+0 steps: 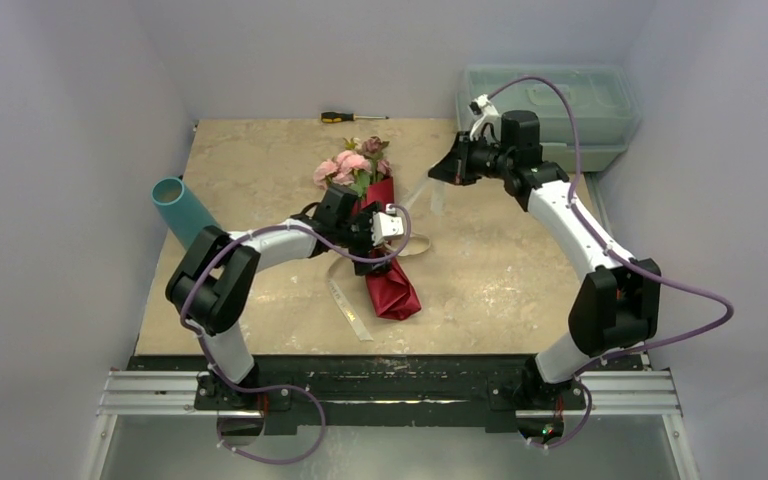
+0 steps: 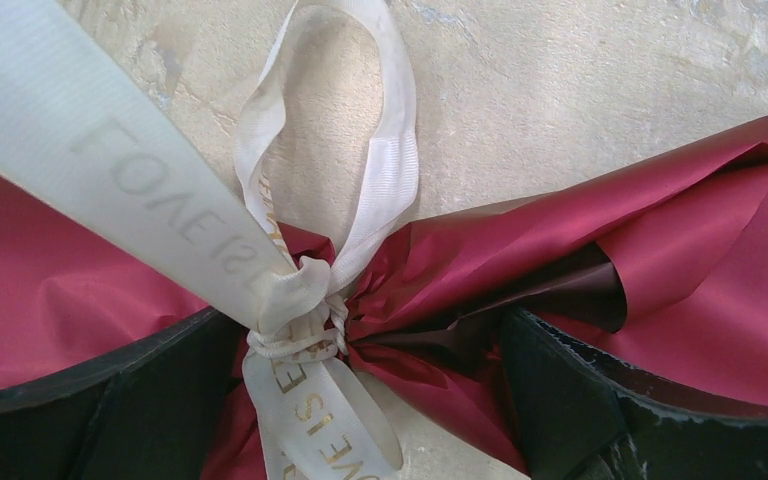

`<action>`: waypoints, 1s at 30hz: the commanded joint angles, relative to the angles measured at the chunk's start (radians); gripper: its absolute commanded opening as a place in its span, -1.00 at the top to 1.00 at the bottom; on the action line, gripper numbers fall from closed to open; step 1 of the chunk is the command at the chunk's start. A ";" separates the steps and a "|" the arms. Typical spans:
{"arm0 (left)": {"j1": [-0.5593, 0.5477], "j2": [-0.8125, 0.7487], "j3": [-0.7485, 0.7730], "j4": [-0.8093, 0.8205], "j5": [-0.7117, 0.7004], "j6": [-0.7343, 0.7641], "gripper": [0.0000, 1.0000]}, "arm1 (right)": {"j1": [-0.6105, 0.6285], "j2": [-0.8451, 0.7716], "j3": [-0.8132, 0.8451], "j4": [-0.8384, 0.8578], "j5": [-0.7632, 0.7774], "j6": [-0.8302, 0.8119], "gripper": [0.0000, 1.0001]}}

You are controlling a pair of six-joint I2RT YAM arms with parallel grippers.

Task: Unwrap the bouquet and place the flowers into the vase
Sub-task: Untie the ribbon from the wrapping paper.

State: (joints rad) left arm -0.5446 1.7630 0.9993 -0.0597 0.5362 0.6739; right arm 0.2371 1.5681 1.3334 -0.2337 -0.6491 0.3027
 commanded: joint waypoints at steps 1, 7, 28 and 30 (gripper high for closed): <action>0.019 0.044 0.018 -0.115 -0.053 0.020 -1.00 | -0.011 -0.043 0.075 -0.014 -0.008 0.015 1.00; 0.030 0.037 0.006 -0.164 -0.074 0.050 -1.00 | -0.017 -0.052 0.130 -0.035 0.003 0.018 1.00; 0.071 0.024 -0.045 -0.202 -0.059 0.159 -1.00 | -0.141 -0.137 0.248 -0.056 0.086 0.033 1.00; 0.076 0.027 -0.043 -0.210 -0.054 0.171 -1.00 | -0.158 -0.150 0.253 -0.058 0.093 0.033 1.00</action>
State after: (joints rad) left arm -0.4973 1.7592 0.9997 -0.1242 0.5415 0.7792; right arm 0.1101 1.4673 1.5337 -0.3004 -0.5907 0.3256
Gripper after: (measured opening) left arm 0.996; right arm 0.005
